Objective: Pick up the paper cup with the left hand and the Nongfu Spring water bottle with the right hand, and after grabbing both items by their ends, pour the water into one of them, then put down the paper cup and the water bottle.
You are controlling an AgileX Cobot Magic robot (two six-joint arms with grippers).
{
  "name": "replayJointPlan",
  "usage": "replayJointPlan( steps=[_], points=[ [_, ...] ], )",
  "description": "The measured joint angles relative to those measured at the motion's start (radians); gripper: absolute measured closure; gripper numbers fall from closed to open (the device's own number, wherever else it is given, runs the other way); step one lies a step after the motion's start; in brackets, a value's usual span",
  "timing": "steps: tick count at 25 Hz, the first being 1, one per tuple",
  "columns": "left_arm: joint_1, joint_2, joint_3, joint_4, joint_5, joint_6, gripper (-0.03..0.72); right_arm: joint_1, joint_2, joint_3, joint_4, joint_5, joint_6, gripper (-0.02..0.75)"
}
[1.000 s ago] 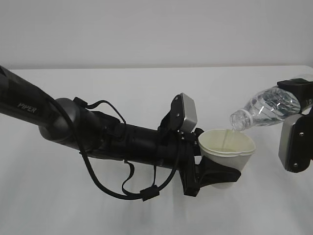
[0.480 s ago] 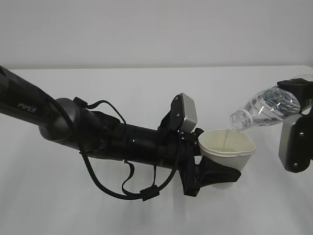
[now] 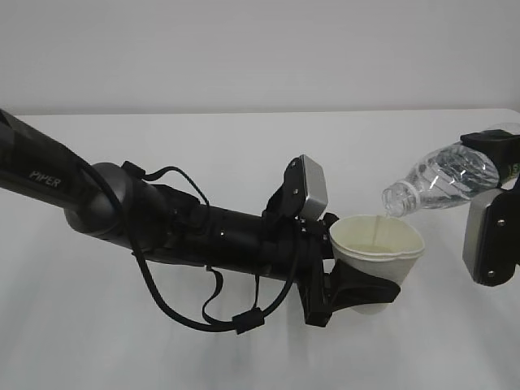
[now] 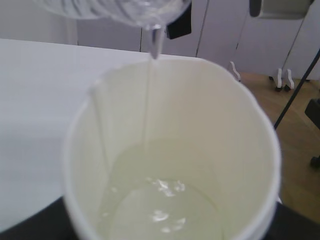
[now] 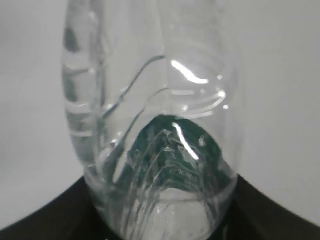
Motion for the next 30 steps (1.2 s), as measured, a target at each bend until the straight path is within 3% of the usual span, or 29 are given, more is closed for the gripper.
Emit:
replayJointPlan(
  steps=[30],
  points=[
    [0.0,0.0,0.0,0.011,0.0,0.0,0.265,0.001,0.0,0.0,0.0,-0.005,-0.018,0.333]
  ],
)
